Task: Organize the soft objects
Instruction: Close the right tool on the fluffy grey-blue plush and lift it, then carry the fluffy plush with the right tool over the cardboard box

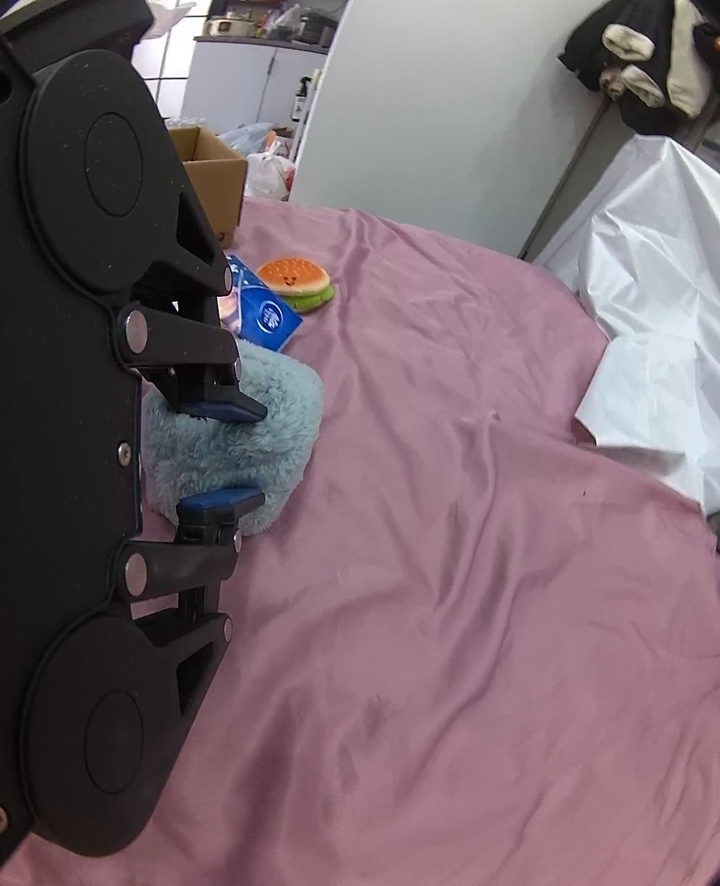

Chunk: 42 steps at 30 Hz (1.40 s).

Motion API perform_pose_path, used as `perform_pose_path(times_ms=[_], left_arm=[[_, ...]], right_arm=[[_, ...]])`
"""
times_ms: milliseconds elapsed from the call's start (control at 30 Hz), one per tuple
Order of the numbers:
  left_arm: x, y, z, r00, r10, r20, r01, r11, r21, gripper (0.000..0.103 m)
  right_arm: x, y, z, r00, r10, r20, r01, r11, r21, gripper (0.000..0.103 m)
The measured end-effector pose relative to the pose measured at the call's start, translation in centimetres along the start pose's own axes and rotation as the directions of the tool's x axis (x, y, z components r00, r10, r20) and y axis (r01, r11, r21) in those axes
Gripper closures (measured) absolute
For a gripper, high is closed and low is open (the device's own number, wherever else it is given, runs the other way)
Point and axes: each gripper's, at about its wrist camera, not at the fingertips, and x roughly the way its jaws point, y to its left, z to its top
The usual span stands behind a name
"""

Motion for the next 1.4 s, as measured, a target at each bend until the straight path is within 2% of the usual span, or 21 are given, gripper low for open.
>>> perform_pose_path(times_ms=[33, 67, 100, 367, 800, 1400], left_arm=[[0.0, 0.0, 0.0, 1.0, -0.011, 0.003, 0.011, 1.0, -0.005, 0.066], [0.0, -0.1, 0.1, 1.0, -0.024, 0.006, 0.024, 1.0, -0.006, 0.077], [-0.1, -0.3, 0.2, 0.999, -0.039, 0.008, 0.039, 0.999, -0.001, 0.08], [-1.3, -0.8, 1.0, 0.998, -0.049, 0.05, 0.048, 0.999, 0.019, 0.082], [-5.9, 0.8, 1.8, 0.991, -0.055, 0.12, 0.05, 0.998, 0.039, 0.083], [-12.8, 3.9, 2.7, 0.978, -0.05, 0.205, 0.042, 0.998, 0.043, 0.083]], right_arm=[[0.2, -0.1, 0.1, 1.0, 0.002, 0.0, -0.002, 1.0, 0.008, 0.075], [0.2, -0.2, 0.1, 1.0, 0.006, 0.0, -0.006, 1.0, 0.014, 0.077], [0.2, -0.3, 0.2, 1.0, 0.01, 0.002, -0.01, 1.0, 0.016, 0.078], [-0.7, -0.1, 0.0, 0.999, 0.041, 0.029, -0.04, 0.999, -0.016, 0.087], [-2.8, 3.5, -0.7, 0.989, 0.136, 0.059, -0.128, 0.983, -0.133, 0.091], [-5.7, 8.5, -4.0, 0.963, 0.252, 0.096, -0.218, 0.938, -0.269, 0.092]])
